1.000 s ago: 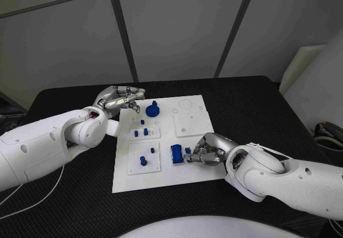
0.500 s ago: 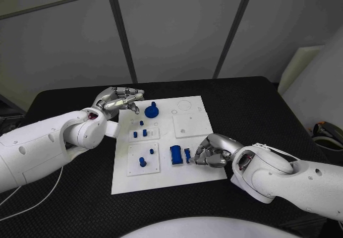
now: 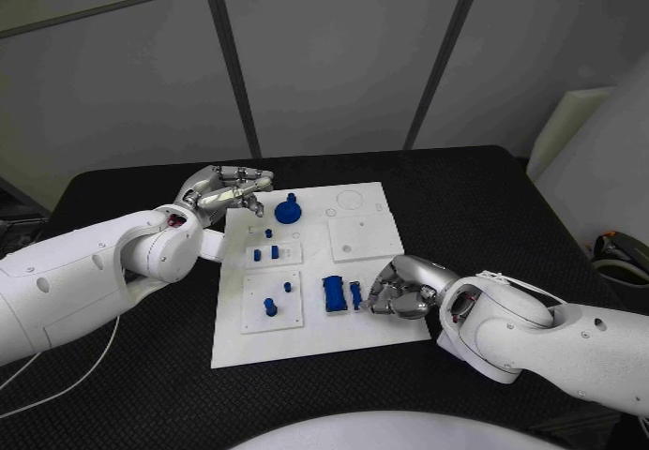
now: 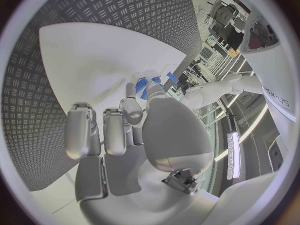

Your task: Assemble the parts on the task board

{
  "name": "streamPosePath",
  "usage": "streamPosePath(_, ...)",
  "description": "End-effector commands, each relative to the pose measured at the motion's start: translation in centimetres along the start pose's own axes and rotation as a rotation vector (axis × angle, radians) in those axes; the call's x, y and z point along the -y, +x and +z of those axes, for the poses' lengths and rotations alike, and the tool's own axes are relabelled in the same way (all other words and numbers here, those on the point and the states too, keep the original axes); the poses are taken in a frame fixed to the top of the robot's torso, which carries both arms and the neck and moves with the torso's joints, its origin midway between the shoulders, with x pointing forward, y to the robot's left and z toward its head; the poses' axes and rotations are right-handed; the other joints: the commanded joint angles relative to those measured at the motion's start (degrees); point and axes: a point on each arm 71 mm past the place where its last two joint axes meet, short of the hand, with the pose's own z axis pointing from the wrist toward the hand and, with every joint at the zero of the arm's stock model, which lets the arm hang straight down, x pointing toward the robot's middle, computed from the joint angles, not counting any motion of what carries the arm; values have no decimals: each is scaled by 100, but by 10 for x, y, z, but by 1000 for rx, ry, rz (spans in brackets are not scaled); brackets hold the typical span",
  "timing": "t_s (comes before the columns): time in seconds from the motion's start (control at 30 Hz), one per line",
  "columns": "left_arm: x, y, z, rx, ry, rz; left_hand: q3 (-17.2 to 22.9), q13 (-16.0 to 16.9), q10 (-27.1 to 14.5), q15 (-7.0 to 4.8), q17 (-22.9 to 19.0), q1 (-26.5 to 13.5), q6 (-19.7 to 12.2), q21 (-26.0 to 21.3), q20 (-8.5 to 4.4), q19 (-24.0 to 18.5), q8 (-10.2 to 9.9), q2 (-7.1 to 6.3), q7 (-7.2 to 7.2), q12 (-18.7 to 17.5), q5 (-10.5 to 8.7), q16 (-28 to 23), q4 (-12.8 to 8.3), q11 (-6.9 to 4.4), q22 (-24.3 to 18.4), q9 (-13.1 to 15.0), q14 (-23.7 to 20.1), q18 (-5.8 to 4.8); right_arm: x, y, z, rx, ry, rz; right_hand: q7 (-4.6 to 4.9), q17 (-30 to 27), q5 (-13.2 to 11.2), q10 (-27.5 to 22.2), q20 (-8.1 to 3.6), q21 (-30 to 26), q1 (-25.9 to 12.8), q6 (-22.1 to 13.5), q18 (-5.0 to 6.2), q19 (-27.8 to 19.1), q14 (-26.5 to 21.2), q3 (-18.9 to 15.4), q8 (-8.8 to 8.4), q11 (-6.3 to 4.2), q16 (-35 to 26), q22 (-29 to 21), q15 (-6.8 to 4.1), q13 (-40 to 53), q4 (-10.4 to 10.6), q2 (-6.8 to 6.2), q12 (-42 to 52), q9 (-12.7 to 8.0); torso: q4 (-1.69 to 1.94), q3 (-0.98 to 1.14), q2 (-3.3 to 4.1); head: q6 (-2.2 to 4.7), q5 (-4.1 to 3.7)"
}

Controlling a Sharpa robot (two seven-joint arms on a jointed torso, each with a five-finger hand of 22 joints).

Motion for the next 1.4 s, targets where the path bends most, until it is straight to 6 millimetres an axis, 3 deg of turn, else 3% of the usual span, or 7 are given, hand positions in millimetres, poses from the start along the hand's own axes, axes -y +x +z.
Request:
streamPosePath(0.03, 1, 1, 0, -10, 6, 0, -22, -9, -52, 0, -8, -12, -39, -21, 24, 28, -3, 29, -11, 35, 12, 29, 7, -3, -7, -2, -29, -100, 0, 1, 3, -2, -2, -1, -18, 206, -2, -34, 18, 3, 34, 8, -30, -8, 343, -25, -25, -7, -13, 716, -21, 12, 5, 39, 16, 8, 10, -5, 5, 0, -8)
streamPosePath(0.17, 1, 2, 0, -11, 6, 2, -22, -9, -52, 0, -8, -12, -39, -21, 24, 28, -3, 29, -11, 35, 12, 29, 7, -3, -7, -2, -29, -100, 1, 2, 7, 4, 10, 1, -23, 221, 8, -23, 16, 16, 47, 20, -34, 3, 347, -28, -20, -11, -2, 727, -24, 25, 11, 78, 33, 14, 12, 3, 3, -12, 8)
streamPosePath(0.57, 2, 2, 0, -11, 8, 6, -22, -9, -52, 0, -8, -12, -39, -21, 24, 28, -3, 29, -11, 35, 12, 29, 7, -3, -7, -2, -29, -100, 3, 3, 14, 12, 26, -8, -49, 238, 27, -8, 2, 28, 226, 40, -37, 16, 353, -38, -6, -35, 10, 739, -43, 42, -37, 144, 51, 39, -3, 1, -4, -21, 34)
streamPosePath(0.87, 2, 1, 0, -11, 7, 6, -22, -9, -52, 0, -8, -12, -39, -21, 24, 28, -3, 29, -11, 35, 12, 29, 7, -3, -7, -2, -29, -100, 1, 4, 14, 6, 19, -11, -59, 241, -10, -8, -12, 22, 504, 42, -36, 15, 354, -69, 4, -48, 10, 738, -56, 47, -118, 117, 48, 67, -3, 0, -3, -20, 36)
streamPosePath(1.1, 2, 1, 0, -10, 7, 6, -22, -9, -52, 0, -8, -12, -39, -21, 24, 28, -3, 29, -11, 35, 12, 29, 7, -3, -7, -2, -29, -100, -2, 4, 12, 2, 2, -8, -42, 236, -55, -6, -10, 18, 467, 36, -36, 13, 353, -170, 1, -33, 5, 737, -47, 48, -61, 62, 46, 76, -5, 2, -4, -13, 41)
streamPosePath(1.3, 2, 1, -1, -9, 7, 7, -21, -10, -65, 2, -17, 1, -49, -28, 25, 31, 0, 33, -8, 48, 12, 36, 5, -1, -11, -2, -36, -99, -5, 2, 6, 13, -12, 19, -35, 214, -57, -10, -7, -8, 430, 30, -30, -5, 348, -218, -2, -27, -12, 719, -42, 41, -17, 59, 33, 80, -2, 21, -12, 17, 78)
streamPosePath(1.4, 2, 0, -1, -7, 8, 7, -23, -10, -66, 2, -17, 1, -49, -28, 26, 31, 0, 31, -7, 49, 12, 36, 5, 0, -11, -2, -36, -100, -2, -5, 5, 40, -13, 58, -14, 163, -46, -40, -1, -60, 406, -29, -16, -44, 336, -272, -34, -12, -53, 679, -32, 2, 2, 40, -24, 73, -1, -7, -28, 27, 85)
